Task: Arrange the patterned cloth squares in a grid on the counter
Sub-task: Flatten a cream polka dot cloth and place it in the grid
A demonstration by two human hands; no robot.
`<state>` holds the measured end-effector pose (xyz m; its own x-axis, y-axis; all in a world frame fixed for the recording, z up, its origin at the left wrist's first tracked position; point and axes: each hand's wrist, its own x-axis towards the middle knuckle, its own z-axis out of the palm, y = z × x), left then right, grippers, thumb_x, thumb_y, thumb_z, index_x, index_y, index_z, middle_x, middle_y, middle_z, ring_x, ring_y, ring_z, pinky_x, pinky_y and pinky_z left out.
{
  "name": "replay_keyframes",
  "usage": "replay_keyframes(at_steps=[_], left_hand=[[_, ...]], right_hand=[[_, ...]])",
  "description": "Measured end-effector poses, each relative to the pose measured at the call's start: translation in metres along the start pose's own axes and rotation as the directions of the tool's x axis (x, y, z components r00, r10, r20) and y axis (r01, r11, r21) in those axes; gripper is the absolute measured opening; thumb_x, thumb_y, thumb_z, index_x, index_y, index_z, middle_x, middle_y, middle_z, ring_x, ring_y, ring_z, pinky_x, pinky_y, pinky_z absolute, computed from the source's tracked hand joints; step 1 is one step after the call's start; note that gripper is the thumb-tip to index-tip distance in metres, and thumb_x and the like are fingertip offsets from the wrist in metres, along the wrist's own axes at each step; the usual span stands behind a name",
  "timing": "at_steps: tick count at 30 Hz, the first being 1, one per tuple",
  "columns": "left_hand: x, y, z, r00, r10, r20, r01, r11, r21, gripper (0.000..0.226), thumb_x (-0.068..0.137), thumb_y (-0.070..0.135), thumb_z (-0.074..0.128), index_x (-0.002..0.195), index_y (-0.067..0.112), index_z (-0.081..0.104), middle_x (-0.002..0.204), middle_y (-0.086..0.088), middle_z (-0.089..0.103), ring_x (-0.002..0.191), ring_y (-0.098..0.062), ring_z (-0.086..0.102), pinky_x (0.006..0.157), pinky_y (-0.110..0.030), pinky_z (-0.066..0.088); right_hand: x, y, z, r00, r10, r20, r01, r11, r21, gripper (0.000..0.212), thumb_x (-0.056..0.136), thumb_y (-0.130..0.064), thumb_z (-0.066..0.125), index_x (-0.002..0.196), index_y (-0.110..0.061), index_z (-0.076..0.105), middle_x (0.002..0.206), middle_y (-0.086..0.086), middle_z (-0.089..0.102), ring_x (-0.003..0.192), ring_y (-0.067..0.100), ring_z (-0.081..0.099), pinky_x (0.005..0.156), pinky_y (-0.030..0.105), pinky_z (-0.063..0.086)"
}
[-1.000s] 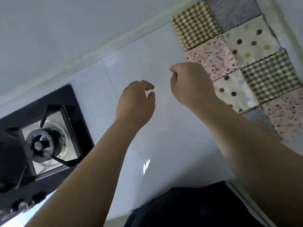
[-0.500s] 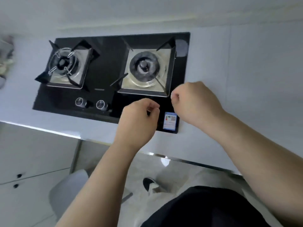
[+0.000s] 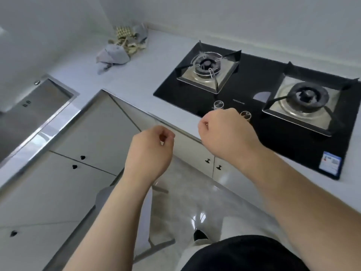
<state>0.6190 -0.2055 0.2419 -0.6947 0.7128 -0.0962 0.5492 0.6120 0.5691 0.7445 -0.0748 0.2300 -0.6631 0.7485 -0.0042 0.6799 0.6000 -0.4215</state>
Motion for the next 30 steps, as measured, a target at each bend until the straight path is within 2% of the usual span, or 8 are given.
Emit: replay_keyframes(at_steps=[2, 6, 9, 14, 16, 19, 26, 30], left_hand=[[0.011, -0.021, -0.014, 0.999, -0.034, -0.033, 0.033, 0.999, -0.035, 0.016, 0.098, 0.024, 0.056, 0.092, 0.028, 0.071, 0.089, 0.016, 0.068, 0.062, -0.003, 0.058, 0.055, -0.016, 0.039], [0.042, -0.058, -0.035, 0.993, -0.105, -0.050, 0.103, 0.994, -0.038, 0.017, 0.098, 0.025, 0.055, 0.092, 0.029, 0.070, 0.087, 0.018, 0.068, 0.059, -0.001, 0.055, 0.048, -0.009, 0.033], [0.082, -0.083, -0.049, 0.989, -0.136, -0.056, 0.133, 0.990, -0.051, 0.018, 0.097, 0.024, 0.055, 0.090, 0.031, 0.070, 0.085, 0.016, 0.068, 0.056, -0.002, 0.057, 0.049, -0.012, 0.036], [0.180, -0.107, -0.068, 0.985, -0.142, -0.095, 0.140, 0.990, -0.030, 0.018, 0.098, 0.025, 0.055, 0.093, 0.027, 0.071, 0.086, 0.016, 0.067, 0.068, -0.001, 0.059, 0.054, -0.012, 0.041], [0.219, -0.110, -0.077, 0.986, -0.145, -0.080, 0.144, 0.989, -0.026, 0.018, 0.099, 0.026, 0.054, 0.092, 0.028, 0.071, 0.088, 0.016, 0.068, 0.070, -0.001, 0.059, 0.057, -0.015, 0.044], [0.270, -0.115, -0.090, 0.986, -0.157, -0.063, 0.155, 0.987, -0.034, 0.016, 0.099, 0.028, 0.054, 0.093, 0.032, 0.069, 0.091, 0.019, 0.067, 0.073, 0.001, 0.060, 0.058, -0.017, 0.044], [0.350, -0.138, -0.111, 0.988, -0.150, -0.038, 0.149, 0.989, -0.009, 0.017, 0.097, 0.024, 0.055, 0.098, 0.029, 0.072, 0.090, 0.019, 0.068, 0.075, -0.001, 0.063, 0.068, -0.022, 0.052], [0.403, -0.159, -0.121, 0.994, -0.107, -0.010, 0.107, 0.994, 0.031, 0.017, 0.097, 0.022, 0.056, 0.099, 0.028, 0.073, 0.090, 0.015, 0.069, 0.077, -0.003, 0.062, 0.064, -0.014, 0.045]], right_hand=[[0.015, -0.024, 0.009, 0.999, -0.052, 0.012, 0.052, 0.999, 0.006, 0.029, 0.095, -0.016, 0.049, 0.066, -0.013, 0.051, 0.062, 0.007, 0.052, 0.053, 0.026, 0.050, 0.046, 0.031, 0.040], [0.053, -0.059, 0.028, 0.993, -0.102, 0.058, 0.104, 0.994, -0.027, 0.031, 0.095, -0.015, 0.049, 0.065, -0.012, 0.049, 0.060, 0.006, 0.050, 0.049, 0.022, 0.044, 0.044, 0.027, 0.031], [0.097, -0.079, 0.045, 0.987, -0.123, 0.099, 0.123, 0.992, 0.010, 0.031, 0.094, -0.013, 0.051, 0.063, -0.010, 0.053, 0.058, 0.007, 0.054, 0.047, 0.022, 0.049, 0.043, 0.028, 0.035], [0.196, -0.112, 0.066, 0.977, -0.174, 0.122, 0.173, 0.985, 0.017, 0.032, 0.097, -0.016, 0.050, 0.065, -0.011, 0.051, 0.062, 0.006, 0.052, 0.051, 0.021, 0.049, 0.046, 0.029, 0.036], [0.240, -0.123, 0.069, 0.976, -0.181, 0.121, 0.178, 0.983, 0.035, 0.035, 0.098, -0.019, 0.049, 0.064, -0.013, 0.050, 0.060, 0.004, 0.051, 0.050, 0.021, 0.048, 0.046, 0.026, 0.032], [0.297, -0.138, 0.073, 0.975, -0.182, 0.124, 0.183, 0.983, 0.010, 0.029, 0.096, -0.018, 0.050, 0.070, -0.012, 0.061, 0.066, 0.004, 0.061, 0.056, 0.021, 0.058, 0.044, 0.023, 0.033], [0.382, -0.169, 0.087, 0.979, -0.143, 0.147, 0.132, 0.988, 0.083, 0.036, 0.096, -0.019, 0.048, 0.061, -0.013, 0.047, 0.061, 0.005, 0.053, 0.052, 0.023, 0.048, 0.047, 0.024, 0.028], [0.417, -0.183, 0.102, 0.982, -0.094, 0.162, 0.080, 0.992, 0.094, 0.037, 0.096, -0.018, 0.048, 0.059, -0.014, 0.042, 0.058, 0.004, 0.048, 0.051, 0.024, 0.044, 0.047, 0.025, 0.027]])
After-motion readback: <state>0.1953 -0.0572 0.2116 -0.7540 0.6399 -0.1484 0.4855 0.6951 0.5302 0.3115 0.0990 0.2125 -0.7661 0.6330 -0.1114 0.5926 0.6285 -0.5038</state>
